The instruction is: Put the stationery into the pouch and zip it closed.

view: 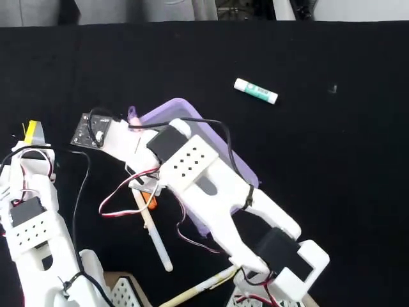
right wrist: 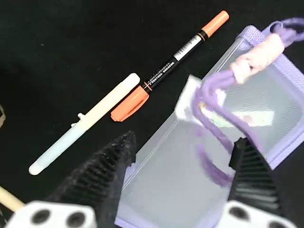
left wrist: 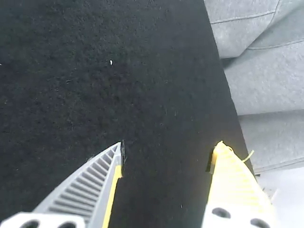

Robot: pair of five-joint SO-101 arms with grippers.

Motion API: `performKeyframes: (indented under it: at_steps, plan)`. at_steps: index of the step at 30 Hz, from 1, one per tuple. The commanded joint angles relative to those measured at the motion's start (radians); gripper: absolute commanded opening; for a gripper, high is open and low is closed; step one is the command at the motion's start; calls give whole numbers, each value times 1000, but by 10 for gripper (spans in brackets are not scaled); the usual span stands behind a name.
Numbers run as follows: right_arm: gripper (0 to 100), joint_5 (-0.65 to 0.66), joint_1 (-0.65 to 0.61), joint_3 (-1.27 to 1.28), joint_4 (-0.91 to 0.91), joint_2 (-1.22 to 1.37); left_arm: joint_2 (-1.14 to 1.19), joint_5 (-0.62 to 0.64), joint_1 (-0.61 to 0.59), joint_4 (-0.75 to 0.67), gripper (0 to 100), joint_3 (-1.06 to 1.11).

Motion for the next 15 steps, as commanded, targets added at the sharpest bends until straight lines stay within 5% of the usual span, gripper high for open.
performKeyframes:
  at_steps: [1, 7, 15]
  plan:
    - [329, 9, -12, -84, 58, -13, -11, 6, 1, -20, 299, -5]
    - [329, 147, -32, -71, 190, -2, -11, 6, 1, -21, 299, -5]
    - [329, 104, 43, -85, 84, -16, -11, 6, 1, -21, 299, -5]
